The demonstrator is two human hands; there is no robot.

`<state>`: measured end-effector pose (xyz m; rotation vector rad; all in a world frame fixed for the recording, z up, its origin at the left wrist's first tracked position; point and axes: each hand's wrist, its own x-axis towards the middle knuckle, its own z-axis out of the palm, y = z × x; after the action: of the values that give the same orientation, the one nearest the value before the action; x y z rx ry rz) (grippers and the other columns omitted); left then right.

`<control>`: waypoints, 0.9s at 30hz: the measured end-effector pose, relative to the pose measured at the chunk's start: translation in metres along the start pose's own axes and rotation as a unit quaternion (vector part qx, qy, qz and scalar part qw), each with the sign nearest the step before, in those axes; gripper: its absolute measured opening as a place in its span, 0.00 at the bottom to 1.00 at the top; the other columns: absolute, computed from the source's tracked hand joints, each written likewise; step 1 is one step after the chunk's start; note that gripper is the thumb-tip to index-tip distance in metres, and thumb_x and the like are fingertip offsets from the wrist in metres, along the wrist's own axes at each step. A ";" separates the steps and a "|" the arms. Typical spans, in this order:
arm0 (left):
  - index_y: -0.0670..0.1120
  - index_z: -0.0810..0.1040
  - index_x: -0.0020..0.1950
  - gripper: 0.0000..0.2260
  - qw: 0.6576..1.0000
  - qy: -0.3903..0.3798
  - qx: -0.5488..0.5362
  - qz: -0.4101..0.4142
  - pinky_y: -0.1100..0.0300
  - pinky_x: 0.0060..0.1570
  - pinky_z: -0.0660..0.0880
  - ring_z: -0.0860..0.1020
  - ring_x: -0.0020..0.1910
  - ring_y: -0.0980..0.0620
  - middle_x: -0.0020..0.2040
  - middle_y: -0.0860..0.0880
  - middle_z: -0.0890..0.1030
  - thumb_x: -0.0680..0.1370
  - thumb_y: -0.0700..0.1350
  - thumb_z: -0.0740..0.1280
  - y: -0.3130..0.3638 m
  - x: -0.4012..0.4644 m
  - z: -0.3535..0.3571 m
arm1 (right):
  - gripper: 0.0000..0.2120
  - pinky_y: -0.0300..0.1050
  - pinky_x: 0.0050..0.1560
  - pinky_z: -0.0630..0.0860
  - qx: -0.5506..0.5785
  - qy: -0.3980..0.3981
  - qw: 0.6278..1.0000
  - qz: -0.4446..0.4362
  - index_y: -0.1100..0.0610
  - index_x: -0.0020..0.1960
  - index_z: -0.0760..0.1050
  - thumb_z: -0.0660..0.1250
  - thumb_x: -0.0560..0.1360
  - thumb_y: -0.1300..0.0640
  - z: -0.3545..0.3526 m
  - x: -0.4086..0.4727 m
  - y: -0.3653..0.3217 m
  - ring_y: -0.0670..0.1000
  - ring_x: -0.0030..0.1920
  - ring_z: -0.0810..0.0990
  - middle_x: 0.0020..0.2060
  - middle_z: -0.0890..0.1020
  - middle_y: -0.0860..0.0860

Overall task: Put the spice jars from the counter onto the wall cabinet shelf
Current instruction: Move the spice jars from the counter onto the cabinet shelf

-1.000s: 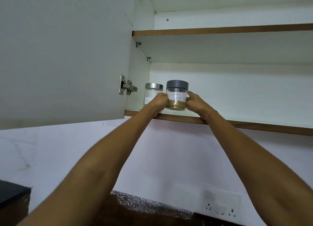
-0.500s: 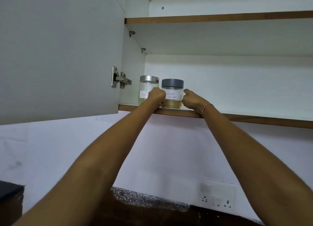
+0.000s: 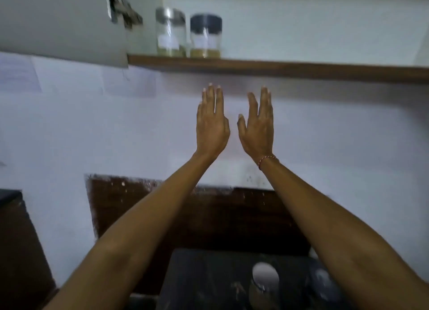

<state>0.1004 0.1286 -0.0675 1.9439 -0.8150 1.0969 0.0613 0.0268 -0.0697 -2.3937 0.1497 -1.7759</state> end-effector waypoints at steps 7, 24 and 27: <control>0.40 0.50 0.76 0.26 0.983 -0.175 -0.044 -0.019 0.51 0.74 0.51 0.50 0.77 0.42 0.77 0.40 0.52 0.79 0.38 0.54 0.005 -0.160 0.049 | 0.26 0.53 0.74 0.58 -0.066 -0.167 0.980 0.089 0.59 0.73 0.59 0.59 0.77 0.55 -0.041 -0.182 0.072 0.59 0.75 0.54 0.74 0.57 0.62; 0.45 0.45 0.77 0.44 0.772 -0.549 -0.153 -0.280 0.44 0.72 0.58 0.54 0.76 0.42 0.78 0.43 0.50 0.71 0.45 0.72 -0.003 -0.385 0.148 | 0.42 0.52 0.71 0.60 0.091 -0.547 0.764 0.329 0.59 0.75 0.50 0.71 0.69 0.63 -0.057 -0.358 0.142 0.58 0.72 0.60 0.73 0.59 0.59; 0.44 0.48 0.77 0.45 0.782 -0.517 -0.176 -0.300 0.46 0.69 0.63 0.61 0.73 0.43 0.75 0.42 0.59 0.69 0.46 0.74 -0.002 -0.394 0.159 | 0.37 0.55 0.71 0.63 0.100 -0.562 0.753 0.326 0.59 0.74 0.54 0.69 0.70 0.64 -0.044 -0.365 0.143 0.58 0.71 0.64 0.71 0.64 0.59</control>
<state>-0.0021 0.0606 -0.4739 2.1466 -0.7357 -0.5739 -0.0854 -0.0534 -0.4268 -2.3493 0.5015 0.0596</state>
